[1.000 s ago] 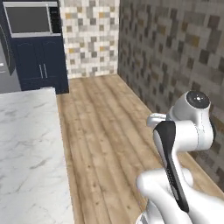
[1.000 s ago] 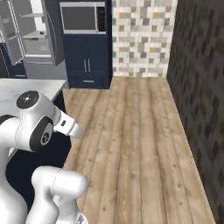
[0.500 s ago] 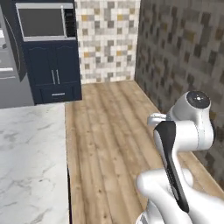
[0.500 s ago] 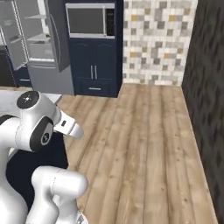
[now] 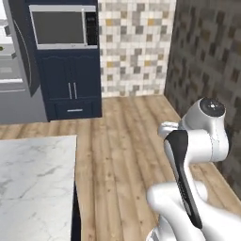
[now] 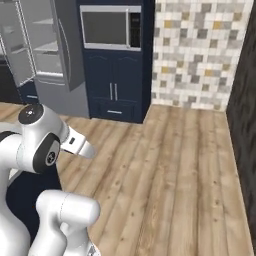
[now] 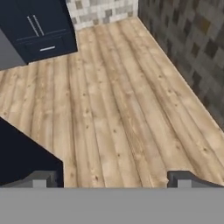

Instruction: Pick up the pear and apple from the fridge and place one fruit on each plate on the dining counter.

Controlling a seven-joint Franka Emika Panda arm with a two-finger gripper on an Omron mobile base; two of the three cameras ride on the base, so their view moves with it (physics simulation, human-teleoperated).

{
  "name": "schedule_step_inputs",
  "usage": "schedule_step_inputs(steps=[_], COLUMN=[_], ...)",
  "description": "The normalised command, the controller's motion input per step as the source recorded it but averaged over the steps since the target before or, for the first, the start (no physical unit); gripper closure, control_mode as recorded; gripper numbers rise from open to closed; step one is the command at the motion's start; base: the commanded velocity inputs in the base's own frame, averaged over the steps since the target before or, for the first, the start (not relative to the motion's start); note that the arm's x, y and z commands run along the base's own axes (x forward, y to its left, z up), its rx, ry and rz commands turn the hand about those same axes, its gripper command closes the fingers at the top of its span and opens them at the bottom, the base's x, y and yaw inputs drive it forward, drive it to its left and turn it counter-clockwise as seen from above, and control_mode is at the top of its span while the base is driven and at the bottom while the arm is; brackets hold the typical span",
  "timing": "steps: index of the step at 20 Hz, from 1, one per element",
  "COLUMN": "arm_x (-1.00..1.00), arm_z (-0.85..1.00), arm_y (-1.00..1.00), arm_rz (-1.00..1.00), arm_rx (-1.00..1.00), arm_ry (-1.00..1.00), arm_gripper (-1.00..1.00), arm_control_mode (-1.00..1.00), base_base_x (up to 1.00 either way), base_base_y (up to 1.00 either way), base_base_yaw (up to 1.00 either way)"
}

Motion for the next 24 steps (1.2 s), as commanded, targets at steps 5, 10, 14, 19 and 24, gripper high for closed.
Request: schedule_step_inputs(steps=[5, 10, 14, 19, 24], arm_x=[0.00, 0.00, 0.00, 0.00, 0.00], arm_z=[0.00, 0.00, 0.00, 0.00, 0.00], arm_y=[0.00, 0.00, 0.00, 0.00, 0.00], arm_rz=[0.00, 0.00, 0.00, 0.00, 0.00], arm_rx=[0.00, 0.00, 0.00, 0.00, 0.00], arm_ry=[0.00, 0.00, 0.00, 0.00, 0.00], arm_gripper=[-1.00, -1.00, -1.00, -1.00, -1.00], arm_control_mode=[1.00, 1.00, 1.00, 1.00, 1.00], base_base_x=[1.00, 1.00, 0.98, 0.93, 0.79], base_base_y=[-0.63, -0.57, -0.33, 0.00, 0.02], base_base_yaw=[0.27, 0.35, 0.40, 0.43, 0.49])
